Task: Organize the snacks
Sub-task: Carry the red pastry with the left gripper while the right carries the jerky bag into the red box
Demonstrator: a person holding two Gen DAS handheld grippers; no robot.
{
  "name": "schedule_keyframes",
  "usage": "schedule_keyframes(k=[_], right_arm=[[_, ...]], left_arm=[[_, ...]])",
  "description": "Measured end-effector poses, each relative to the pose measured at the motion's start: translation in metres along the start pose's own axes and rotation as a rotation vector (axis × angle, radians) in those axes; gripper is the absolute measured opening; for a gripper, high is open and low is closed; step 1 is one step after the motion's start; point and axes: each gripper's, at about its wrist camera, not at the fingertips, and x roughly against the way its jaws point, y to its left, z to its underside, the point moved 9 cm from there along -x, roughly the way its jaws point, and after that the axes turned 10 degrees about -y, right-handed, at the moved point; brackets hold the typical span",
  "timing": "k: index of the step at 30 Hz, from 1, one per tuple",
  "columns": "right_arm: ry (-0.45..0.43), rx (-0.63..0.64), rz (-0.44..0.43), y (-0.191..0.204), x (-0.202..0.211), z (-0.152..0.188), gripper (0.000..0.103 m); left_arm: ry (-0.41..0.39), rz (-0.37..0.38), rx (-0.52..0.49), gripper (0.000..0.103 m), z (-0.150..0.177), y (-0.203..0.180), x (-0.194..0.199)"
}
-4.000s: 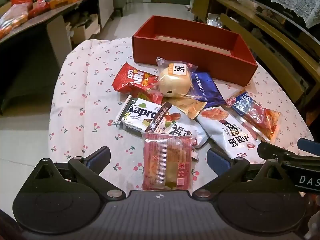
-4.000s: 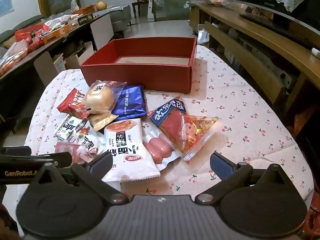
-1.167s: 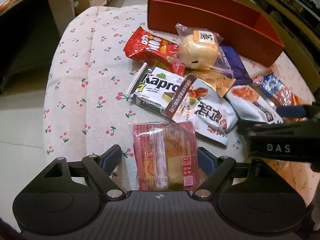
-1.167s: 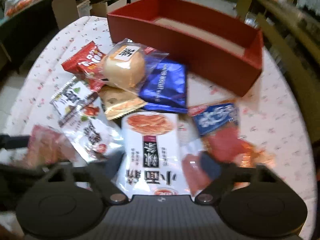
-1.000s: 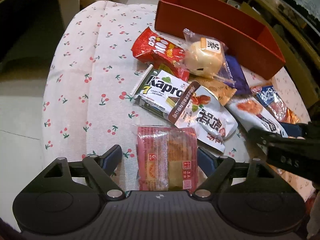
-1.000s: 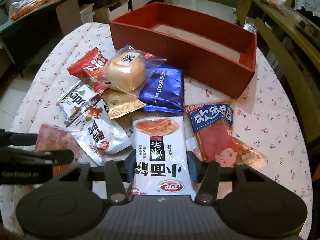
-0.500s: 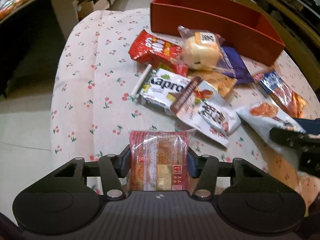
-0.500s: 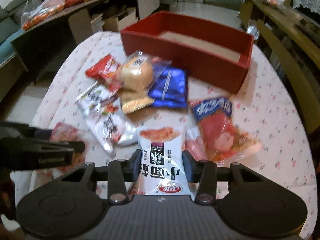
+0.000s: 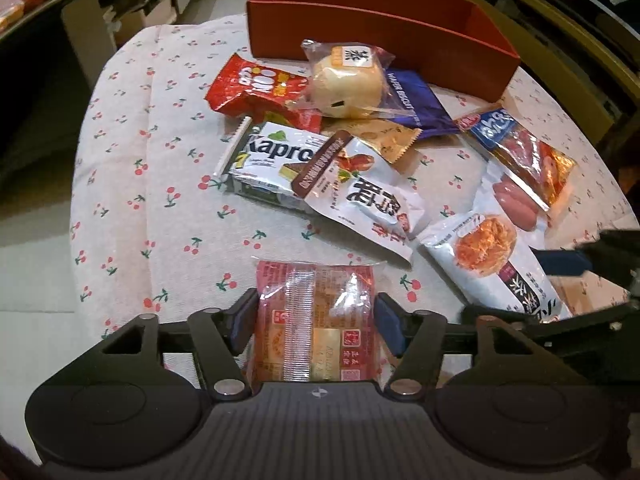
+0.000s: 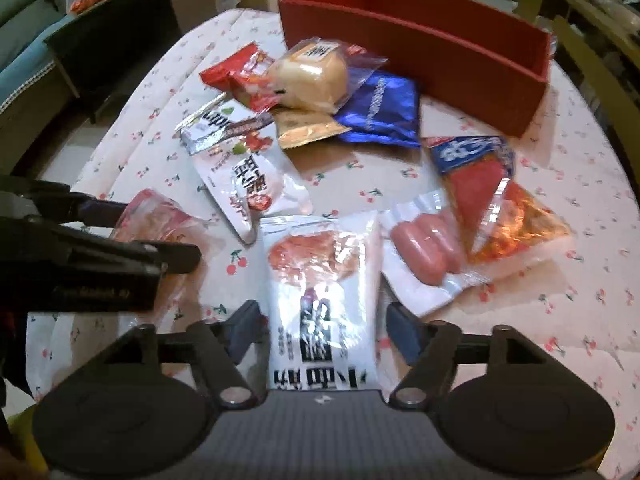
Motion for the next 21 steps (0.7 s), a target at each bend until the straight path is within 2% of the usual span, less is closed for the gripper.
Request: schedule_keyframes(k=[2,4,6,7,11,14,21], right_arm=[[-0.003,0.035,0.025,0.004,-0.004,-0.001,0.086],[-0.001,0.048,0.03,0.009,-0.001,0.0,0.069],[0.013,0.031,0.021,0.011,0.004,0.001,0.06],[0.018,0.017,0.021,0.01,0.006,0.003,0.058],[0.015,-0.05,0.035,0.002,0.016,0.009,0.056],[-0.021,-0.087,0.043,-0.004,0.027,0.005,0.055],[-0.121,-0.135,0.03,-0.01,0.047,-0.023,0.055]], left_arm=[[-0.001,-0.008,-0.014,0.074,0.0,0.001,-0.001],[0.002,-0.004,-0.028,0.074,0.001,0.0,-0.002],[0.007,-0.008,-0.045,0.07,0.002,0.0,-0.001],[0.005,-0.017,-0.05,0.064,0.003,0.0,0.001],[0.007,-0.013,-0.035,0.061,0.004,0.003,0.005],[0.0,-0.002,-0.011,0.061,0.002,0.004,0.011],[-0.06,0.054,0.019,0.061,-0.025,-0.011,0.026]])
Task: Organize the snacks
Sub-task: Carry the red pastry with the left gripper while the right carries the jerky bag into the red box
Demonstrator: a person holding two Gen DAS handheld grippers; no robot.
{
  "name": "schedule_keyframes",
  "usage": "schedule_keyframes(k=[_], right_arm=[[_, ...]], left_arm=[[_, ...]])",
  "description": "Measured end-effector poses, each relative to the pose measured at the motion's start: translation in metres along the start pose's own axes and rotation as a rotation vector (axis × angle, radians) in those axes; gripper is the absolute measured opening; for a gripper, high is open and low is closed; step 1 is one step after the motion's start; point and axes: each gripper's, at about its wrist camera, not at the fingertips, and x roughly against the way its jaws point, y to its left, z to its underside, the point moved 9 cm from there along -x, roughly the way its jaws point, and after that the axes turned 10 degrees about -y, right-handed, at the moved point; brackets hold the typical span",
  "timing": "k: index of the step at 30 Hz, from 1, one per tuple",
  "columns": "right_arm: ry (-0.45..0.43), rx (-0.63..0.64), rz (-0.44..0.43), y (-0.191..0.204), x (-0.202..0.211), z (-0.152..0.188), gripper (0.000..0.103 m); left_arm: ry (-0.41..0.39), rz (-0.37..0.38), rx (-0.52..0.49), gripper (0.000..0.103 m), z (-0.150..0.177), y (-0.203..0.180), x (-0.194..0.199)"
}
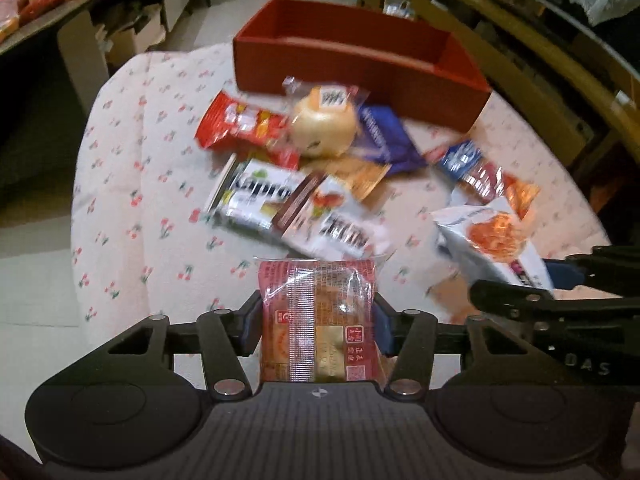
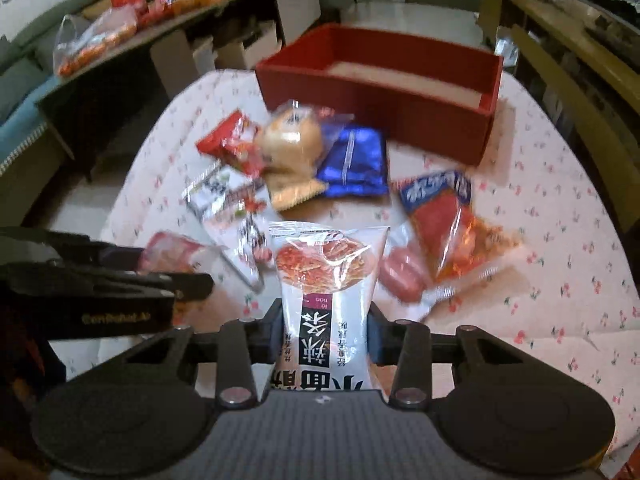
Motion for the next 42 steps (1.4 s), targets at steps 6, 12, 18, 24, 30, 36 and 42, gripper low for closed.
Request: schedule_keyframes(k=[6,12,18,24,30,36,42], right_arm=[[-0.058,-0.033,0.003,-0.008,-0.007,-0.038,0.055],[-0.107,-0.08,0.02,-0.028,-0.024,-0.083,0.055],[-0.145,-0.1,0.044,-0.051,-0.041,-0.126,0.055],[-0.16,-0.115,0.075,-0.073,-0.061,-0.157,0.054],[-0.167,-0.125,0.093,-0.086,-0.08,-0.18,0.054],[-0.173,-0.119,0.111,-0.093,-0.095,-0.192,0.054],[-0.17,-0.121,0.125,-0.102,-0.114,-0.202,0.054]], left_arm=[[-0.042,0.033,-0.003,0.061,-0.04,-0.012,-0.008],[-0.102,0.032,-0.018,0.061,-0.09,-0.018,-0.026],[-0.146,0.025,-0.018,0.061,-0.136,-0.021,-0.048],[-0.179,0.002,-0.047,0.061,-0.172,-0.027,-0.07],[-0.195,-0.013,-0.046,0.06,-0.191,-0.025,-0.085],[-0.202,-0.03,-0.056,0.06,-0.204,-0.023,-0.099],[-0.206,-0.05,-0.06,0.06,-0.215,-0.022,-0.116]])
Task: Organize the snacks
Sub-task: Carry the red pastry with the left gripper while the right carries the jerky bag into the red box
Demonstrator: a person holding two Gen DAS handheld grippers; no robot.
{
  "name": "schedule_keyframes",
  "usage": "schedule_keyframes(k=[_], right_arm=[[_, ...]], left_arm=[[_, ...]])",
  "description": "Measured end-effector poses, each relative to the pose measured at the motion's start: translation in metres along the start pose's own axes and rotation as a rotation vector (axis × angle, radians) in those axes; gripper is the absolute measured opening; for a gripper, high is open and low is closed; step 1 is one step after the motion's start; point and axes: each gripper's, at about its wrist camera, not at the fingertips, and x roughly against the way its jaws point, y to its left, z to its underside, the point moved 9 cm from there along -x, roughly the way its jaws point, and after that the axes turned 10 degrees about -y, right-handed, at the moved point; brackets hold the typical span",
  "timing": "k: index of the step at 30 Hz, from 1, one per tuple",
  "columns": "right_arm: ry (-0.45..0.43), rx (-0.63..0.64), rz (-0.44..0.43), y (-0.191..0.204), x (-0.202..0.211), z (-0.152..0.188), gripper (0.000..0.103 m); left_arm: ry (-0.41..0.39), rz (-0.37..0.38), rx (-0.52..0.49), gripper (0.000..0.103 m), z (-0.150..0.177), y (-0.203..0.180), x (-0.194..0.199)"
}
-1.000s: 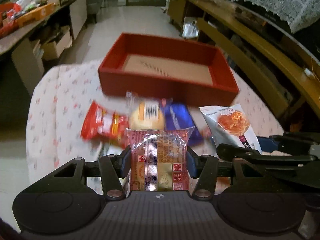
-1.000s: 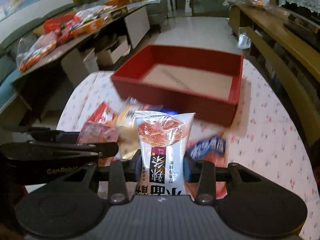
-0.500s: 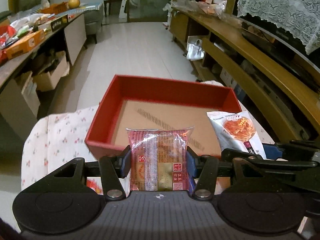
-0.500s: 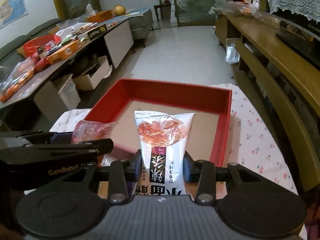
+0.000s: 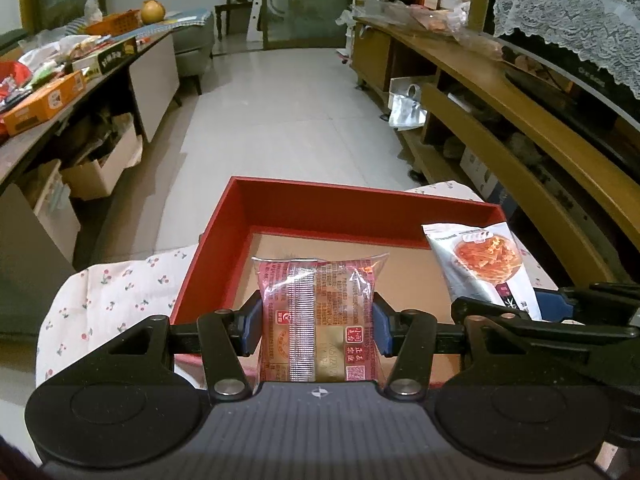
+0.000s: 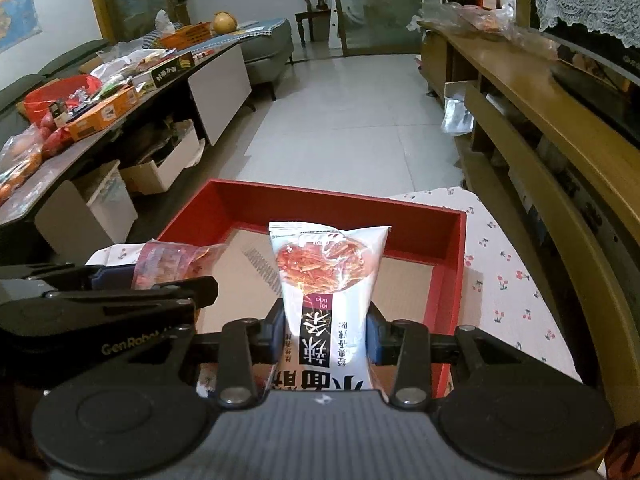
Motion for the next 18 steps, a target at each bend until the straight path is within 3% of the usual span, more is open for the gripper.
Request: schedule_keyframes(k=[18], right_arm=[[0.063,0.04,0.023,-0.006,-0.061,0.01,0.053]], left_arm=[[0.05,-0.052,-0.005,0.059,0.014,0.01,-0.05]])
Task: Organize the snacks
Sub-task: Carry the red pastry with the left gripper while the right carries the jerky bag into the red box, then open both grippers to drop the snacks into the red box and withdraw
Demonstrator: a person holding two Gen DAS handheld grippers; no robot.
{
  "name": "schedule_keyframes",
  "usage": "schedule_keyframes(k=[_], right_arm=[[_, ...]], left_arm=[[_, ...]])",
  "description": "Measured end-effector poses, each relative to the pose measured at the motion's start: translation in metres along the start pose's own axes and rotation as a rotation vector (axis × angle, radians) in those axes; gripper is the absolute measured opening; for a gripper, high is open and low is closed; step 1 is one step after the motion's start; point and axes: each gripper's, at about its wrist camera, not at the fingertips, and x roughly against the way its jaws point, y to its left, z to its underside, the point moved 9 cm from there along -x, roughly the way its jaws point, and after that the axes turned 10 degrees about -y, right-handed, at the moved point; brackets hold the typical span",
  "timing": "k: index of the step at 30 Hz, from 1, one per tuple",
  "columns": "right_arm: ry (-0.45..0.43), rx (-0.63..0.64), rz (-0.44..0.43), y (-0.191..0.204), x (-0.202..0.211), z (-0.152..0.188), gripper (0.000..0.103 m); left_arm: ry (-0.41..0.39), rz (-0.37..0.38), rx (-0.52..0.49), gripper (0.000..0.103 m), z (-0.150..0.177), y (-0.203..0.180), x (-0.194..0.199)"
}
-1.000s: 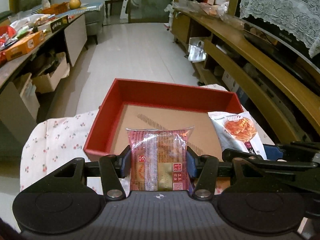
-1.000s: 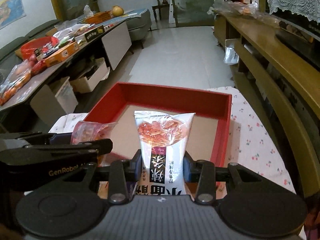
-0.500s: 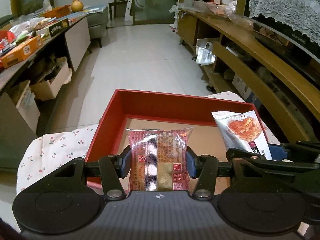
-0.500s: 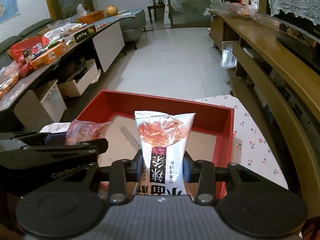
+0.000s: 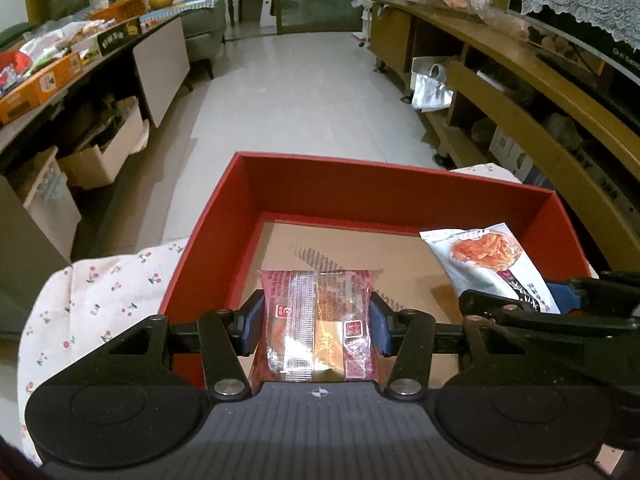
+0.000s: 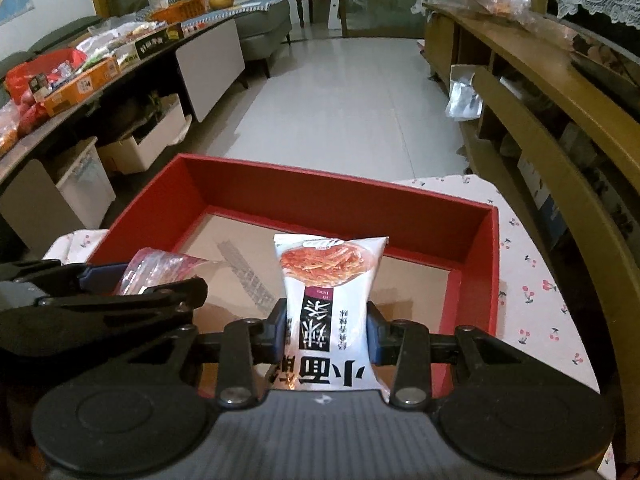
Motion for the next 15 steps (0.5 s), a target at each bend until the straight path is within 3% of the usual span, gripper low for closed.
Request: schedule_keyframes(k=[9,15], right_arm=[[0.046,0.031,0.02,0.001,-0.02,0.009,0.056],[0.024,0.025,0.04,-0.004,-0.015,0.003,0.06]], left_arm=[[0.051,-0.015,0.013,0.059,0.013,0.005,-0.015],[0.017,-0.022,-0.002,0.068,0.004,0.006,-0.006]])
